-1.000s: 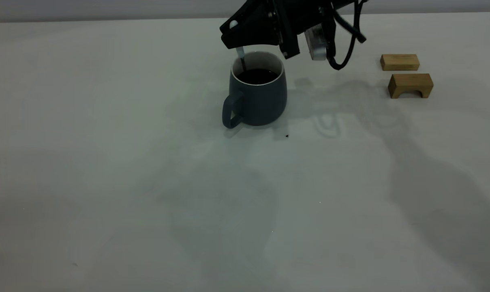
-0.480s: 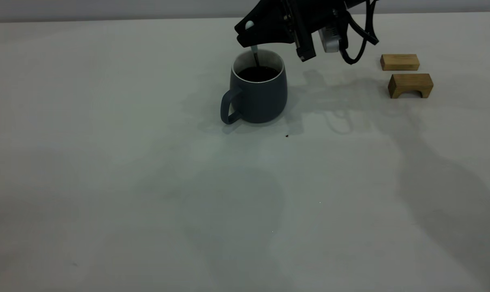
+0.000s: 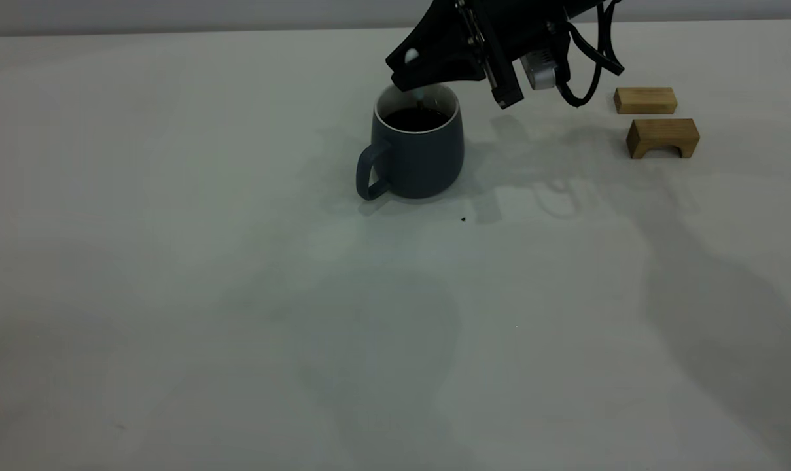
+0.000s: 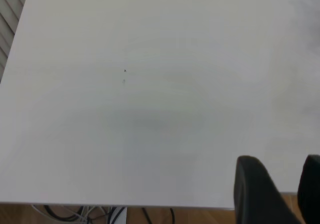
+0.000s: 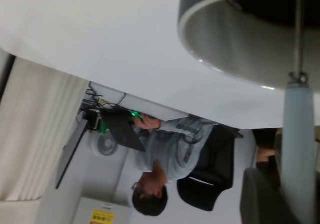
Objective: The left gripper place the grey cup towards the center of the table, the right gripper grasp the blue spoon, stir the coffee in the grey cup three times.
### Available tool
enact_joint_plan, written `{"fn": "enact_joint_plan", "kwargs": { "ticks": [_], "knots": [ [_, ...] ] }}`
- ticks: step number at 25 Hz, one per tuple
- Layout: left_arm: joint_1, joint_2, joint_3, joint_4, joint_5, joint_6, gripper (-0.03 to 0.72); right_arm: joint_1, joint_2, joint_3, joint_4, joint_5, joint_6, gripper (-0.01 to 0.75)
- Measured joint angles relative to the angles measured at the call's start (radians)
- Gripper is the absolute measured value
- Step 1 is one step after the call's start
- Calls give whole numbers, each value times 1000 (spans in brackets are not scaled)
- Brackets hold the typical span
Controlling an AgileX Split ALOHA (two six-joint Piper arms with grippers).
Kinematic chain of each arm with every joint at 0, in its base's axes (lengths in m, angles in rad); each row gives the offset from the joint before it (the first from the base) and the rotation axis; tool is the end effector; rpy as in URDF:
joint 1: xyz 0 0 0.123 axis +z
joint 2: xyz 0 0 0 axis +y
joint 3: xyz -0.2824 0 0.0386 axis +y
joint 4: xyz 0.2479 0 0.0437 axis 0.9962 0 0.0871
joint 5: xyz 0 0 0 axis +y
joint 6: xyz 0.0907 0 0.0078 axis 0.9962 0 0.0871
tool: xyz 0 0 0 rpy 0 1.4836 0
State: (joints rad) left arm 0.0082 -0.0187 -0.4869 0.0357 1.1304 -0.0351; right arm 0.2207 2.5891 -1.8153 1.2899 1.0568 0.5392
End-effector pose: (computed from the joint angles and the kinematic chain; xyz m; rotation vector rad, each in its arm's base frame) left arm -0.0093 0.0029 0.2679 -0.0489 2.1074 0.0270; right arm 0.4605 0.1814 0.0510 -1.2580 -1.9958 -1.1860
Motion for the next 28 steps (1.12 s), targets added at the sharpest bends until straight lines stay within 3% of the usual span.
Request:
{"fn": "enact_joint_plan", "kwargs": {
  "ticks": [8, 15, 20, 28],
  "knots": [
    [0, 0, 0, 0, 0, 0, 287, 0, 0, 0, -46, 33, 0, 456],
    [0, 0, 0, 0, 0, 0, 287, 0, 0, 0, -100, 105, -3, 631],
    [0, 0, 0, 0, 0, 0, 287, 0, -53, -1, -317, 112, -29, 638],
    [0, 0, 0, 0, 0, 0, 287, 2, -298, -61, -834, 138, -45, 472]
  ]
}}
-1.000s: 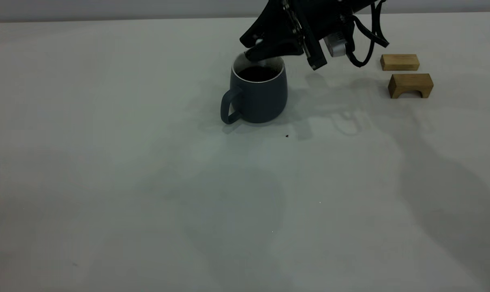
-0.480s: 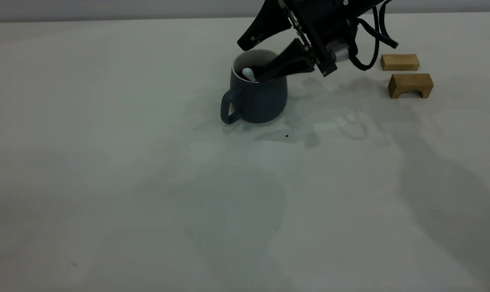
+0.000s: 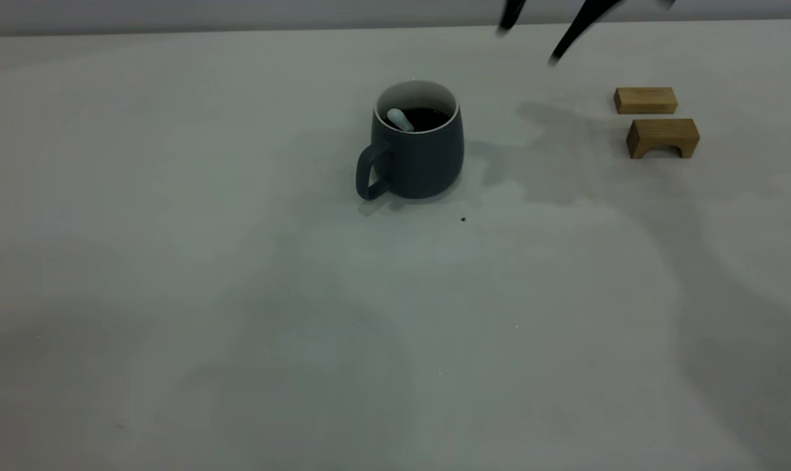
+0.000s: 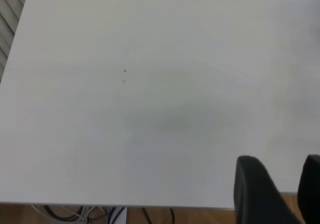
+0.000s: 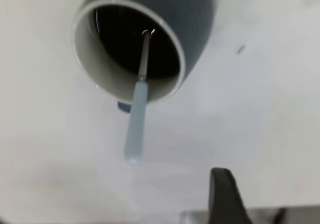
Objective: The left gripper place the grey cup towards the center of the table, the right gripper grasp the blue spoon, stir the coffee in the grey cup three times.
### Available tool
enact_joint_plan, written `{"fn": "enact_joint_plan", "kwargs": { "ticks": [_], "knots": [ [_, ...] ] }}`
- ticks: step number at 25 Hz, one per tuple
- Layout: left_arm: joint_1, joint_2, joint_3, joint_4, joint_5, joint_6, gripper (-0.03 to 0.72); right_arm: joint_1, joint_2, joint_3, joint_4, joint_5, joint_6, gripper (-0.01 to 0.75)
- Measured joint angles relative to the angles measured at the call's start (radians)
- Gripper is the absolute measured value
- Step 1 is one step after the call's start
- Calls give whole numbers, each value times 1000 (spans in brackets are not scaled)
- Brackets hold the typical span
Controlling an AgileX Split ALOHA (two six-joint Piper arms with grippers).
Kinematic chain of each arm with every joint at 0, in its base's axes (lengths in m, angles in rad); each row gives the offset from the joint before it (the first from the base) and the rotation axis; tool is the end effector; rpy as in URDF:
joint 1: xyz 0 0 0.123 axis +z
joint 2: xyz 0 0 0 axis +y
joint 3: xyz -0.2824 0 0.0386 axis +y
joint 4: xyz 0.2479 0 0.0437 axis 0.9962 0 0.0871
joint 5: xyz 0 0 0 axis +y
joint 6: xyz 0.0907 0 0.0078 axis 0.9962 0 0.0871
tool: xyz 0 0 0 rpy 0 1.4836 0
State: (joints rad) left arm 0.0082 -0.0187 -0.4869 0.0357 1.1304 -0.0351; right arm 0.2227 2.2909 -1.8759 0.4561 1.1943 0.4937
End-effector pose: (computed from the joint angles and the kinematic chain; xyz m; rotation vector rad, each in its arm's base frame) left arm -0.0093 0.0029 0.2679 -0.0489 2.1074 0.0270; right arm 0.4470 0.1395 0.1671 -0.6351 -2.9025 -0.6297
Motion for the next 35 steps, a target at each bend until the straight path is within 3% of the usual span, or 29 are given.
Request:
{"fn": "enact_joint_plan", "kwargs": {
  "ticks": [4, 9, 14, 24, 35],
  "knots": [
    [0, 0, 0, 0, 0, 0, 287, 20, -158, -1, -174, 13, -30, 383],
    [0, 0, 0, 0, 0, 0, 287, 48, -341, 4, -279, 27, -337, 281],
    [0, 0, 0, 0, 0, 0, 287, 59, -538, 187, -293, 31, -494, 212],
    [0, 0, 0, 0, 0, 0, 287, 59, -940, 665, -413, 37, -506, 209],
    [0, 0, 0, 0, 0, 0, 287, 54, -1680, 1062, -449, 44, -506, 223]
  ]
}}
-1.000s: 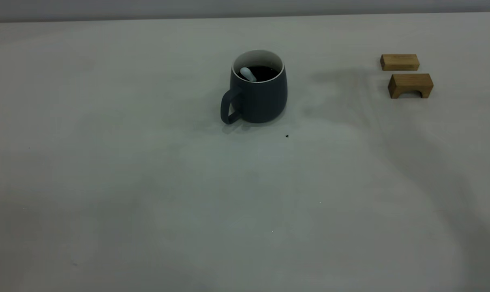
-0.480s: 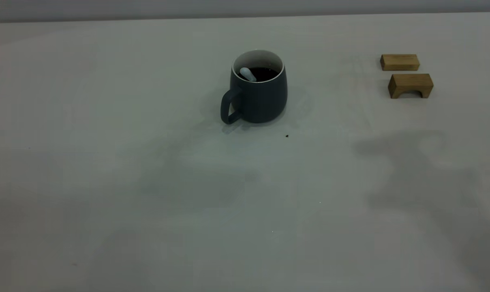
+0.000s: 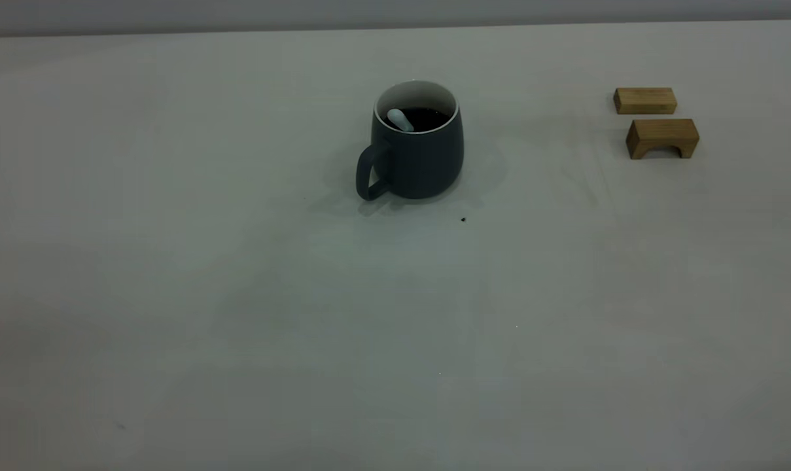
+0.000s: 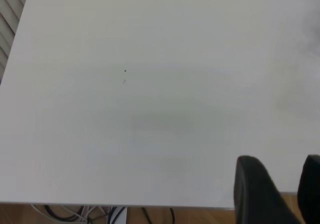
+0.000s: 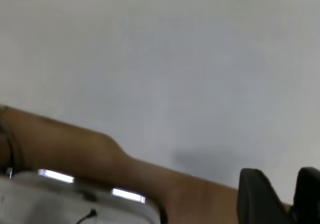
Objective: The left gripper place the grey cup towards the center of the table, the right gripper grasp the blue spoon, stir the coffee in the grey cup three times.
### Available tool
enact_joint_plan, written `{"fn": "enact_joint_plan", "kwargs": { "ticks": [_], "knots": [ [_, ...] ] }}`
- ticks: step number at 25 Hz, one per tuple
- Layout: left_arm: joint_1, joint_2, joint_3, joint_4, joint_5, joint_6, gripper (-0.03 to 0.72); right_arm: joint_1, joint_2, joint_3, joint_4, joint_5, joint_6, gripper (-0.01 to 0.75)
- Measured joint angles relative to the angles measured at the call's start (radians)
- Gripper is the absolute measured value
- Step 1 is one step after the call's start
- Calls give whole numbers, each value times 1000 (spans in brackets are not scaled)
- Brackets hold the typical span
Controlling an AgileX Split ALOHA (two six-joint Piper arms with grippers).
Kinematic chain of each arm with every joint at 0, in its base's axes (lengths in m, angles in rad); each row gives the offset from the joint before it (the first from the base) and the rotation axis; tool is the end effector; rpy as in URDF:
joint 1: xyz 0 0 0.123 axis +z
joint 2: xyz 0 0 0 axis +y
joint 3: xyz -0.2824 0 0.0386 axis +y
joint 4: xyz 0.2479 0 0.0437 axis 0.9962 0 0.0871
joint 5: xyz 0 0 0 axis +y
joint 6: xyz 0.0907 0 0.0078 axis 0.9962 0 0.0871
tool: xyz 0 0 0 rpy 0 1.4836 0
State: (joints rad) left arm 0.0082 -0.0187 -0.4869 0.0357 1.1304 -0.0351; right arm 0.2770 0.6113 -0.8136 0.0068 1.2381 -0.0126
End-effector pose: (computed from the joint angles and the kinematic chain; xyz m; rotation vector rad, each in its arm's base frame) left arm -0.0093 0.0029 0.2679 -0.0489 2.1074 0.0270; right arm 0.0748 0.0219 0.3353 -0.3639 2.4969 0.1159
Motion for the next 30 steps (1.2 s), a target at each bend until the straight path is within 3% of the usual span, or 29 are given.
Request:
{"fn": "enact_joint_plan", "kwargs": {
  "ticks": [8, 12, 17, 30],
  "knots": [
    [0, 0, 0, 0, 0, 0, 287, -137, -313, 186, 2, 0, -6, 231],
    [0, 0, 0, 0, 0, 0, 287, -197, -390, 235, 28, -3, -92, 232],
    [0, 0, 0, 0, 0, 0, 287, -262, -449, 310, 103, -91, -148, 236],
    [0, 0, 0, 0, 0, 0, 287, -269, -562, 344, 120, -102, -155, 237]
  ]
}}
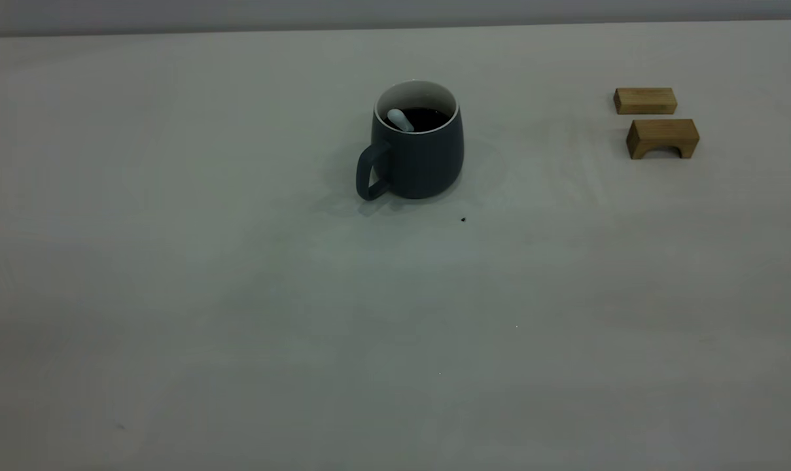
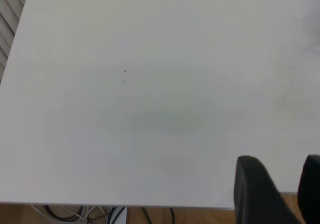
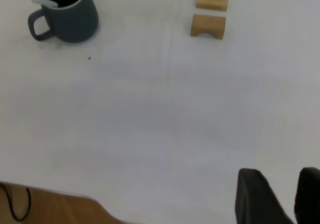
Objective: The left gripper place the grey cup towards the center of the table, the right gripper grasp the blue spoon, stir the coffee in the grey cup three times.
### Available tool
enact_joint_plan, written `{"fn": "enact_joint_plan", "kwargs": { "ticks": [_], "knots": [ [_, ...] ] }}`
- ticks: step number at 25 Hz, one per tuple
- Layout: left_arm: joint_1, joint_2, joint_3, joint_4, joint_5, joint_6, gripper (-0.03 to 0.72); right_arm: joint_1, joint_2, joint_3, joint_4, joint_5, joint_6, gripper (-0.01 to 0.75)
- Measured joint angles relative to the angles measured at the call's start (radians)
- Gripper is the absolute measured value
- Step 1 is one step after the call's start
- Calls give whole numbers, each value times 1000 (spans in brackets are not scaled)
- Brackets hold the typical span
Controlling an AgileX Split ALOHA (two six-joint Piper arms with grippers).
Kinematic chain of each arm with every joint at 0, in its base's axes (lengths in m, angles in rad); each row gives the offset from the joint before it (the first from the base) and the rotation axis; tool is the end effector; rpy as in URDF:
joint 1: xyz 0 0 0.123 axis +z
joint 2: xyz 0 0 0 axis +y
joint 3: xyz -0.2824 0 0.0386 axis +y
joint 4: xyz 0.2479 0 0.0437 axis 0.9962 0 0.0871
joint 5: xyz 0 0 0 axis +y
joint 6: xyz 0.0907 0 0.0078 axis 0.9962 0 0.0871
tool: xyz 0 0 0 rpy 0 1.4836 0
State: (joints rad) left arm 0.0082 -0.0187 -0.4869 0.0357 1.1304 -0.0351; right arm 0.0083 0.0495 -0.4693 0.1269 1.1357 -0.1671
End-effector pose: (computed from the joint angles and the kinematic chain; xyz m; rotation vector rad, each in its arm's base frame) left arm -0.0093 0.0029 0.2679 -0.0489 2.1074 0.0270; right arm 0.0016 0.0105 0.2634 -0.1976 2.1835 0.0672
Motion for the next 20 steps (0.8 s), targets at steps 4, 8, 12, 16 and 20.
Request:
{"fn": "enact_joint_plan", "kwargs": {
  "ticks": [4, 8, 12, 16, 20],
  "knots": [
    [0, 0, 0, 0, 0, 0, 287, 0, -29, 0, 0, 0, 0, 237],
    [0, 0, 0, 0, 0, 0, 287, 0, -29, 0, -1, 0, 0, 237],
    [0, 0, 0, 0, 0, 0, 287, 0, -29, 0, -2, 0, 0, 237],
    [0, 0, 0, 0, 0, 0, 287, 0, -29, 0, -3, 0, 0, 237],
    [0, 0, 0, 0, 0, 0, 287, 0, -29, 0, -4, 0, -1, 237]
  ]
}}
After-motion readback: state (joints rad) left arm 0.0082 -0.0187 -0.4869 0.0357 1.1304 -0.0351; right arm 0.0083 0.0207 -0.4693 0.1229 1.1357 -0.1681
